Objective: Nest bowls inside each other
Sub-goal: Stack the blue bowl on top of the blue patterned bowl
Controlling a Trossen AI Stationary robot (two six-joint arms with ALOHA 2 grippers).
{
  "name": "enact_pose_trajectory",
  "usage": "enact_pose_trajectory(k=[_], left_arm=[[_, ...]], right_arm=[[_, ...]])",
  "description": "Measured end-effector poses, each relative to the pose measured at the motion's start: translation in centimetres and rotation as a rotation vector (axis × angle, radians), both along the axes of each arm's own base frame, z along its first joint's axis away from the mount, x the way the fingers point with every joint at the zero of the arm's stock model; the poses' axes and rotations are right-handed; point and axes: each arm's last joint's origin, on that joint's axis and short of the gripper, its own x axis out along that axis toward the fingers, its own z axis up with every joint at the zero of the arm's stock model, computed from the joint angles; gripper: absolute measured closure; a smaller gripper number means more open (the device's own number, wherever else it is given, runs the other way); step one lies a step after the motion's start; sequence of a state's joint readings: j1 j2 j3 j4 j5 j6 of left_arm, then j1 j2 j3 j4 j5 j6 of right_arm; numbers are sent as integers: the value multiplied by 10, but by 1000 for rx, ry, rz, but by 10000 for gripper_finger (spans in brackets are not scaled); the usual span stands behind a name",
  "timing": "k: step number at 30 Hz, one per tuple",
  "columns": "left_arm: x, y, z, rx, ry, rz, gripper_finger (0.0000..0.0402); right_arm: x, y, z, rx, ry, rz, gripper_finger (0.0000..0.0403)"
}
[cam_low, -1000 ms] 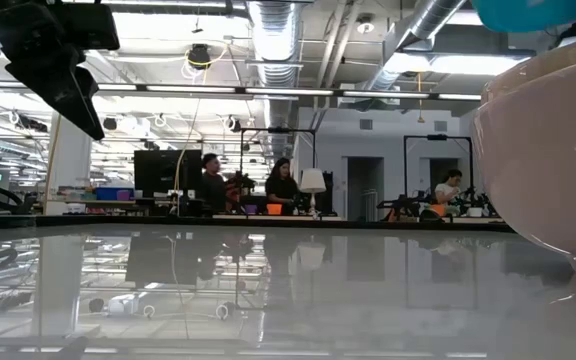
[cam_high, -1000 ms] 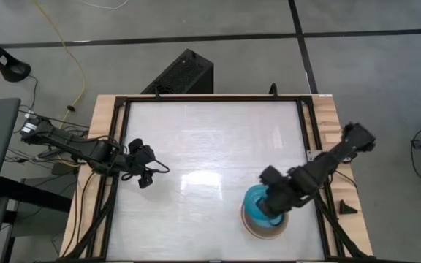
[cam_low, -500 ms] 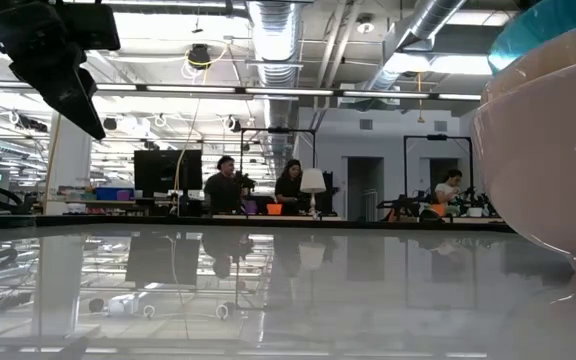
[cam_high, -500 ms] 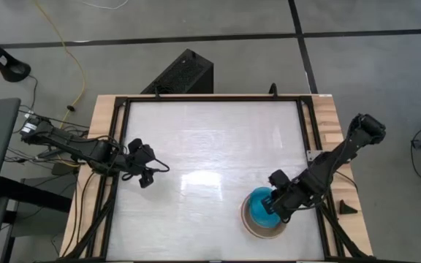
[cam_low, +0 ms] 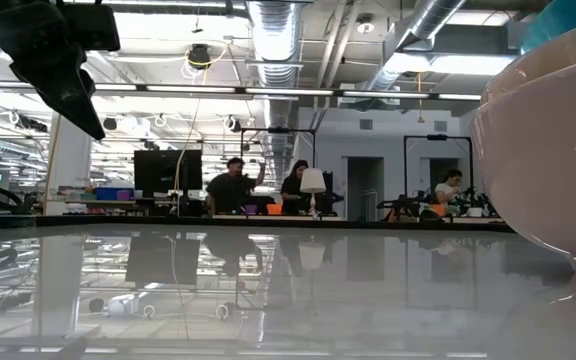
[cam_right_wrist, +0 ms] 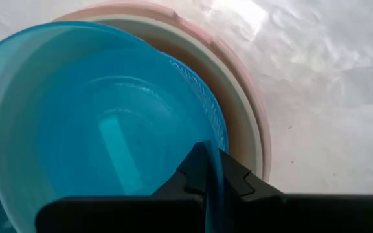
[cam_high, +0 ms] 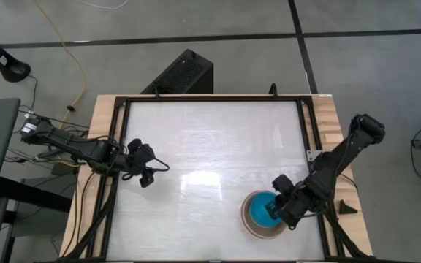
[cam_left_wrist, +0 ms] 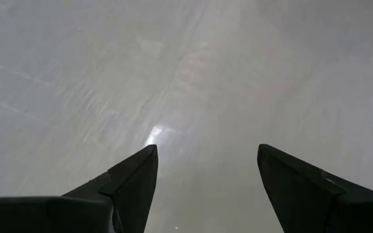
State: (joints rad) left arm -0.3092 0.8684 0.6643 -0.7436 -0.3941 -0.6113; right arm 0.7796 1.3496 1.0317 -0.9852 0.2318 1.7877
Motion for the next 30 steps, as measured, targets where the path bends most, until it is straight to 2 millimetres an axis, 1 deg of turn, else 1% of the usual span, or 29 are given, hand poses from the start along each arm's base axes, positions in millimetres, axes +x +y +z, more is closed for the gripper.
enact_pose_trajectory(k=[4,10,14,19,24,27,30], left_arm=[[0,0,0,9,-3,7,146],[0,0,0,10,-3,7,146],[0,0,0,11,-3,6,146],[0,0,0,13,-2,5,146],[0,0,0,12,-3,5,146],[0,0,0,11,-3,7,146],[0,0,0,10,-4,9,146]], right_arm=[[2,5,-7,-23,9,-11,365],[9,13,-24,-61,57,-8,333],[11,15,-24,-48,45,-8,305],[6,11,-12,-8,12,-5,249],[-2,3,6,56,-40,-4,186],[-7,-3,17,103,-74,-20,162],[-12,-7,25,138,-95,-24,155]])
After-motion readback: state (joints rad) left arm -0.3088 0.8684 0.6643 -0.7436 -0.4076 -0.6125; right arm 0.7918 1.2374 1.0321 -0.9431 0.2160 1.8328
